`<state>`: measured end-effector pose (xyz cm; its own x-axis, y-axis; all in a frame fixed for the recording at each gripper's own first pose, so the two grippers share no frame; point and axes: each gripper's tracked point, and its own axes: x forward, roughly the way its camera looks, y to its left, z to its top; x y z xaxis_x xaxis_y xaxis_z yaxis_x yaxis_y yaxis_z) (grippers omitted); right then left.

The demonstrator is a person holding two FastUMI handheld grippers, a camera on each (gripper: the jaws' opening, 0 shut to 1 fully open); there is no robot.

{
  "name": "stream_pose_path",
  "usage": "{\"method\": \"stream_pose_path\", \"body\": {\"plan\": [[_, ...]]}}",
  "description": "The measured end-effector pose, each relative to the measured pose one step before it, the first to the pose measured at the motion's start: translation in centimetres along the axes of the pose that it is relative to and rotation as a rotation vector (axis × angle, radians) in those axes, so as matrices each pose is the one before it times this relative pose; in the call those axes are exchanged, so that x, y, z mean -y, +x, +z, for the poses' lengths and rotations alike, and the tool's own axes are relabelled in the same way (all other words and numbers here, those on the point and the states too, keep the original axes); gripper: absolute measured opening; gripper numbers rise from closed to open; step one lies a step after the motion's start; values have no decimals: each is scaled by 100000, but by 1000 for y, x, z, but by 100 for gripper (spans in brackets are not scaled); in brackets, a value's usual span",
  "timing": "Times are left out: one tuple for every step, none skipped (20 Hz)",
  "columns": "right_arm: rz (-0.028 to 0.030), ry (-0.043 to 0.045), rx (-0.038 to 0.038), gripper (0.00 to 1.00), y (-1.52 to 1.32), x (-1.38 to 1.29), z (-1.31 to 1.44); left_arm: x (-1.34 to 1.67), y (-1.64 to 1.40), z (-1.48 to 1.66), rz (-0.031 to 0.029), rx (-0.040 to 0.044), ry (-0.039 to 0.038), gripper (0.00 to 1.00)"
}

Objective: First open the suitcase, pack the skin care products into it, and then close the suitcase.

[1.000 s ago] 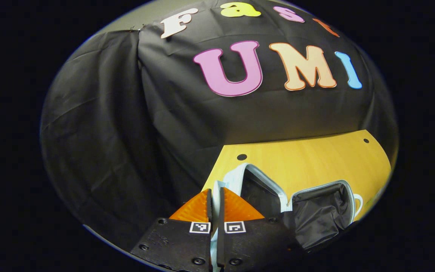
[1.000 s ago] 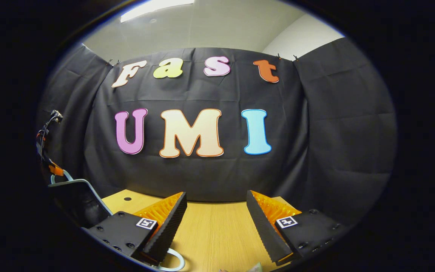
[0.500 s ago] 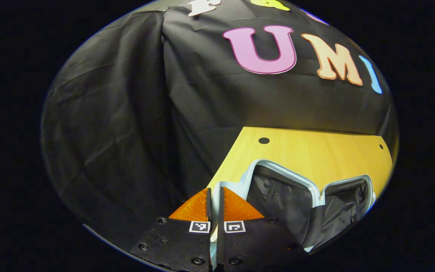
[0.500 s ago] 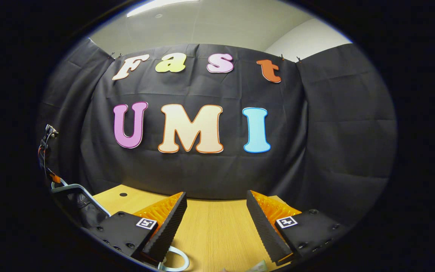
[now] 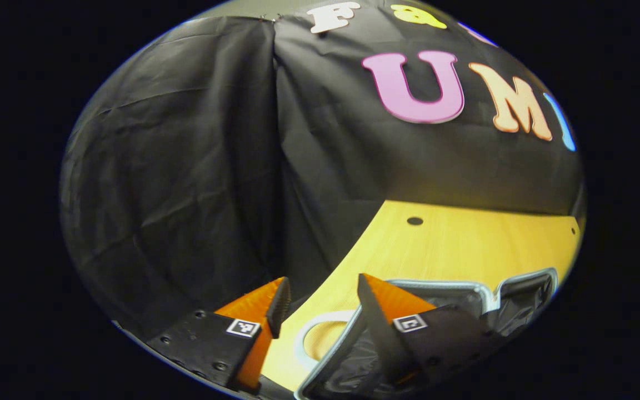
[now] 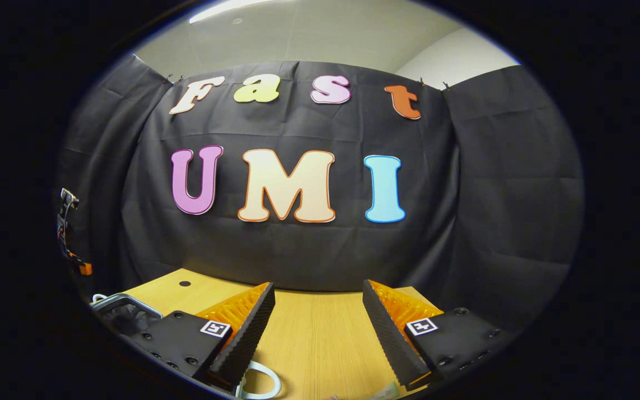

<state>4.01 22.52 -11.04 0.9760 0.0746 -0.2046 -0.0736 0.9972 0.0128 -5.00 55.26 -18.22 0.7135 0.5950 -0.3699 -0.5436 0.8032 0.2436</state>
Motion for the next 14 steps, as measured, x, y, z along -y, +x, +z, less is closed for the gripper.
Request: {"method": "stream_pose_path", "body": {"plan": [[1090,13,799,99,14,-182,308,451,-664,1156,-217,4457,-1672,88],[1113,318,1156,99,-64,-89,375,558,-831,1302,-394,4718,-2294,95],[1100,256,1318,99,-82,18,281,506,-709,1020,1212,3205,-2155,98],[1204,152,1514,100,-142,66,246,623,-800,1109,858,2745,-2484,96],[1665,-220,867,100,-99,-48,207,704,-836,1190,149,3390,-3014,100],[1537,-668,287,99,-161,-9,-78,926,-938,870,-1242,2042,-2755,100],[1117,-536,4,99,-158,180,28,1189,-905,790,-1475,2119,-2359,100],[1119,245,125,99,-300,214,71,1249,-820,435,-1835,1863,-1652,95],[1234,699,200,100,-304,186,112,1180,-1053,428,-1580,1023,64,100],[943,638,187,100,-334,288,82,1287,-578,492,-1710,1456,1356,96],[909,806,401,100,-356,338,160,1174,-810,909,-1506,1569,2412,100],[867,1104,136,99,-268,260,16,1059,-661,400,-1221,1242,2257,100],[970,938,-462,100,-320,227,-37,1091,-514,857,-1320,1637,1027,100],[939,557,-465,99,-393,213,-62,1178,-688,706,-2047,984,-6,100]]}}
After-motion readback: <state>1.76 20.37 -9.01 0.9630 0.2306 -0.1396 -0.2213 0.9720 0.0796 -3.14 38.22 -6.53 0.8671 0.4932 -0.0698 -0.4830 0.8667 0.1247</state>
